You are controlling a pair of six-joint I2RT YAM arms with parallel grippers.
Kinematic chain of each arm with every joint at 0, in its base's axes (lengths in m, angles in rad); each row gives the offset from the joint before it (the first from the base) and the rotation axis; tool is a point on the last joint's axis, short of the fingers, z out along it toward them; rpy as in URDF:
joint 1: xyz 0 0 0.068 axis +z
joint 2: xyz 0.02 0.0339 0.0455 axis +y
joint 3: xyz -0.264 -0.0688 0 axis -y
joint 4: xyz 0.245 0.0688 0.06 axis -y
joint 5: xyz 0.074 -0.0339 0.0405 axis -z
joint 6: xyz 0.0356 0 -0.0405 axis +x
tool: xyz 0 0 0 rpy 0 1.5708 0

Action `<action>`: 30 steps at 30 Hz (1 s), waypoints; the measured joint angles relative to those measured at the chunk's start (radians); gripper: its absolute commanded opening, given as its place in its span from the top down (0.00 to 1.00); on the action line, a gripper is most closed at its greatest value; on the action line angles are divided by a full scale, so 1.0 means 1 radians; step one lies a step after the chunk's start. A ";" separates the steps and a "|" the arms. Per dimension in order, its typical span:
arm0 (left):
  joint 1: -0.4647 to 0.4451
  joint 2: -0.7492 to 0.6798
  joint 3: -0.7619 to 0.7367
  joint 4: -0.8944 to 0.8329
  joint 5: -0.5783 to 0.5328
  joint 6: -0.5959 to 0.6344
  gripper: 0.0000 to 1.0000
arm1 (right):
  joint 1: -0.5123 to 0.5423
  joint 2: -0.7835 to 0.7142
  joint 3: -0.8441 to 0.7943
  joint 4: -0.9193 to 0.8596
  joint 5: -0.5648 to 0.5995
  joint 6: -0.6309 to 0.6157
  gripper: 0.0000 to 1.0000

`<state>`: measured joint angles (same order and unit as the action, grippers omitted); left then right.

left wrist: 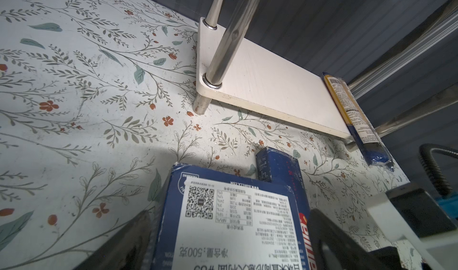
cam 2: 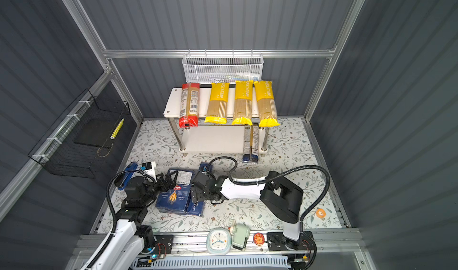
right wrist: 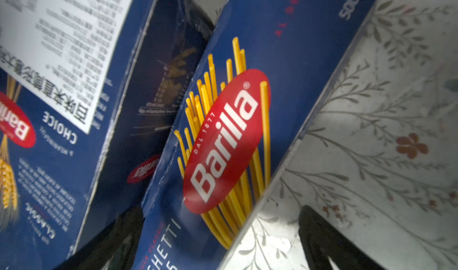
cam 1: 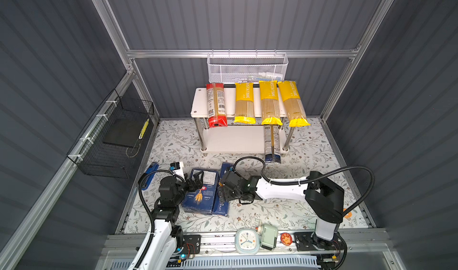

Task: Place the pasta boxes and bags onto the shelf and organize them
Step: 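Lower the right gripper onto the nearer blue Barilla box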

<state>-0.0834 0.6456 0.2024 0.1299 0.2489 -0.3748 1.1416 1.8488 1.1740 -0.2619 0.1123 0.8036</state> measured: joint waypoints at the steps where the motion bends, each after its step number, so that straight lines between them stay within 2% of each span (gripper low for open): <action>1: 0.000 0.000 0.000 0.000 0.000 0.000 0.01 | 0.000 0.003 0.003 -0.002 0.002 0.000 0.01; 16: 0.000 0.000 0.000 0.000 0.000 0.000 0.01 | 0.000 0.045 0.039 -0.055 0.014 -0.015 0.03; 30: 0.000 0.000 0.000 0.000 0.000 0.000 0.01 | -0.007 0.005 0.014 -0.113 0.063 -0.016 0.02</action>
<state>-0.0834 0.6456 0.2024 0.1295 0.2489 -0.3748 1.1347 1.8538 1.1881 -0.3752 0.1757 0.7879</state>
